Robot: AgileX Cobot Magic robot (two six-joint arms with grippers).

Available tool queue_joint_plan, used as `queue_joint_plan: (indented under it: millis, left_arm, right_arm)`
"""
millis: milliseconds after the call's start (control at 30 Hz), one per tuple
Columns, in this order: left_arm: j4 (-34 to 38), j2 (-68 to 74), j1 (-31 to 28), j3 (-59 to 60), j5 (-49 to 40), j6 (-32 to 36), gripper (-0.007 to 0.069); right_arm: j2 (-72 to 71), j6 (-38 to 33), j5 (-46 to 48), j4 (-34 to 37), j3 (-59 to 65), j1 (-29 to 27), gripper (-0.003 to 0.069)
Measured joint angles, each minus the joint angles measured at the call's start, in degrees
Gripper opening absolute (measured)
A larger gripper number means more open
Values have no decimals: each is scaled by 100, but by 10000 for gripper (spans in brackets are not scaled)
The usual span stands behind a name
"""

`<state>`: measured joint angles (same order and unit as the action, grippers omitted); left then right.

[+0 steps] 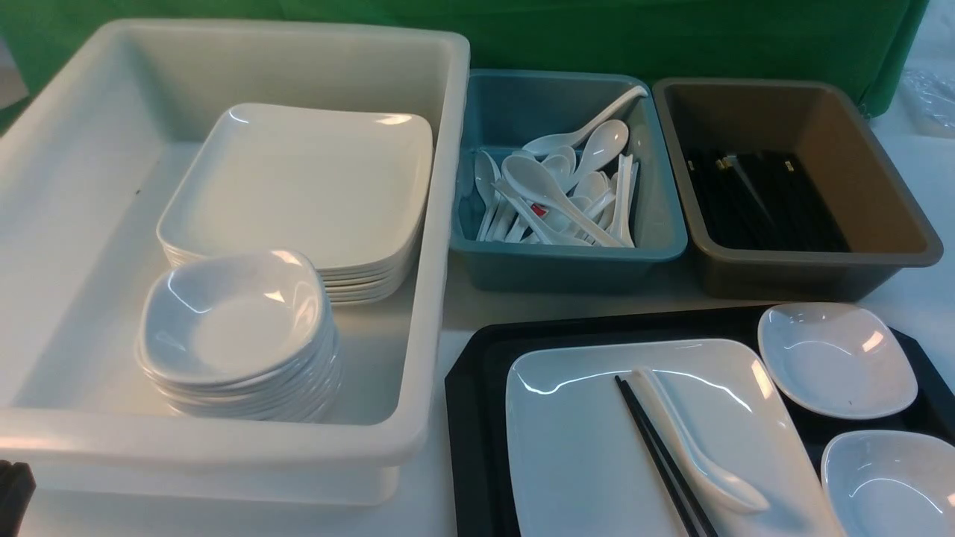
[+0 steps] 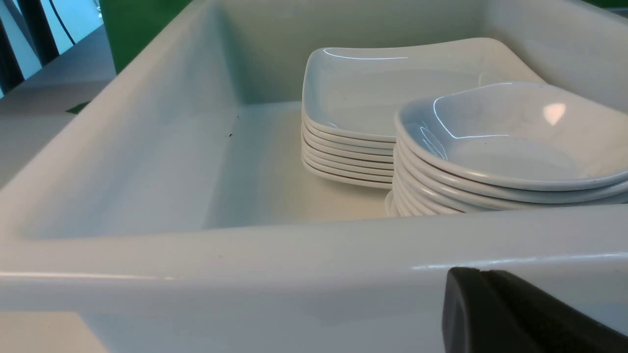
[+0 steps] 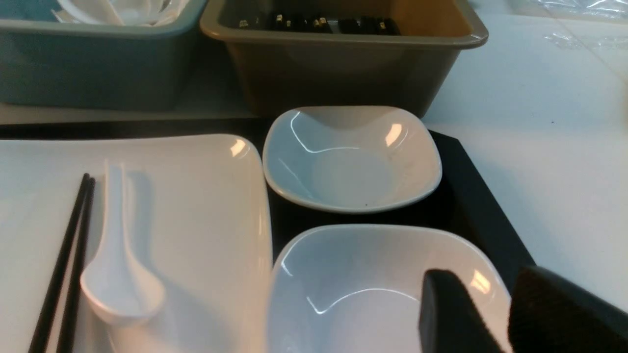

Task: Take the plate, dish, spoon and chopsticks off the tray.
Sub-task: Use the right arm to grab a soup spoon from the plate

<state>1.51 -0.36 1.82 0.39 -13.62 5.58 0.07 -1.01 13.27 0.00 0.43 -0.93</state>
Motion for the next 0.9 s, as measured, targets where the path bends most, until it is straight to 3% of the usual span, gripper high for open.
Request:
queue_joint_plan:
  millis: [367,467,633,733,833,900]
  left_arm:
    - [-227,0,0,0,79,0,20]
    - [-152,0,0,0,711,-222,20]
    - [884,0,0,0,1976,-1288,20]
    - [1029,0,0,0,2368,-1533,20]
    - [1011,0,0,0,2636,-1648,20]
    - [1016,0,0,0,2834,-1900,20]
  right_arm:
    - [0,0,0,0,0,0,239]
    - [0,0,0,0,0,0,239]
    - [0,0,0,0,0,0,239]
    - [0,0,-11,0,0,0,239]
    - [0,353,-281,137,0,0,239]
    - [0,1158,-853,513,0,0,239]
